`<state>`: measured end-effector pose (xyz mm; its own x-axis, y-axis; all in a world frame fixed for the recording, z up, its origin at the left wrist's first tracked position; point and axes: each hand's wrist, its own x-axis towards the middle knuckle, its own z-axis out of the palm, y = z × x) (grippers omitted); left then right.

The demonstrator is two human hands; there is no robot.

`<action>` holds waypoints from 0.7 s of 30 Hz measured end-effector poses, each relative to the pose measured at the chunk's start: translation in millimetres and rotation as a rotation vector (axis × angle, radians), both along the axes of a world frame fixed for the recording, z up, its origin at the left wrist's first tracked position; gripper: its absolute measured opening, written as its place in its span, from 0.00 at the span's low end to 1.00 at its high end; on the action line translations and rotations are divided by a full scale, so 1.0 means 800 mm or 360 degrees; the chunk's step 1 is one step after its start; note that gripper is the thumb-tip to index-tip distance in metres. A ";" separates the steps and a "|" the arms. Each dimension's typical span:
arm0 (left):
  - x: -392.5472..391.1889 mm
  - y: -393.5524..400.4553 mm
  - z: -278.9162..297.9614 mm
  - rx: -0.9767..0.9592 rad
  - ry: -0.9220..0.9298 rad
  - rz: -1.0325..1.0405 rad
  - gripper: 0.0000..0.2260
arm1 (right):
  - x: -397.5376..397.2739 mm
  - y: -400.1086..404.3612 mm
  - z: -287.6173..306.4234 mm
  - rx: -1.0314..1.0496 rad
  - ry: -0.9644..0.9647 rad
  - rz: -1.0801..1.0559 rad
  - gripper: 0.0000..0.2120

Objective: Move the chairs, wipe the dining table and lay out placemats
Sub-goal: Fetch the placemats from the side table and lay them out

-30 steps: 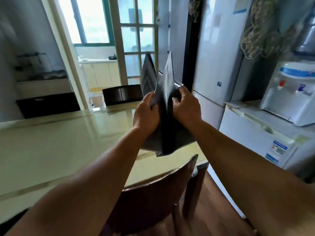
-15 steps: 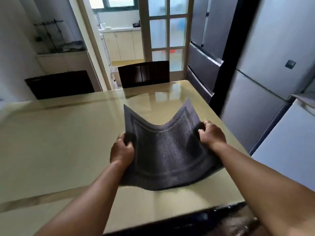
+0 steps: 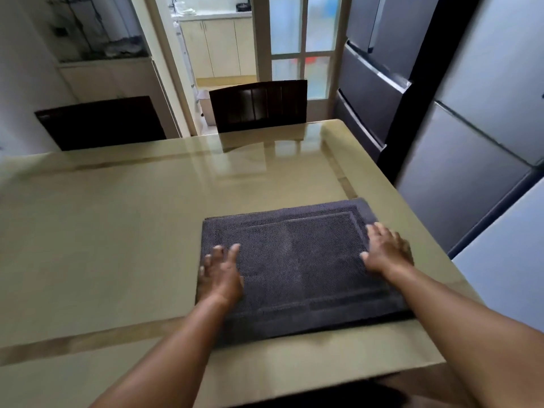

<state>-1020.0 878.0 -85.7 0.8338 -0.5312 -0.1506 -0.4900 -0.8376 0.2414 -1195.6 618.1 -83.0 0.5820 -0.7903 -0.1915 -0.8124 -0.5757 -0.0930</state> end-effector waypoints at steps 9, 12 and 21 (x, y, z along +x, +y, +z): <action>-0.048 -0.027 -0.041 0.0250 0.0354 -0.0634 0.25 | 0.040 0.133 0.012 0.0305 0.0277 0.0562 0.13; -0.039 -0.041 -0.041 0.0282 0.0359 -0.0594 0.27 | 0.050 0.146 -0.003 0.0323 0.0422 0.0538 0.21; 0.022 -0.113 -0.036 0.0135 0.0070 -0.0547 0.24 | 0.138 0.069 -0.041 0.0447 0.0326 0.0368 0.31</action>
<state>-1002.1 787.9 -114.6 0.6003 -0.7636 -0.2379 -0.7373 -0.6436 0.2054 -1085.5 673.3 -115.4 0.6655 -0.5440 -0.5110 -0.6828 -0.7203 -0.1224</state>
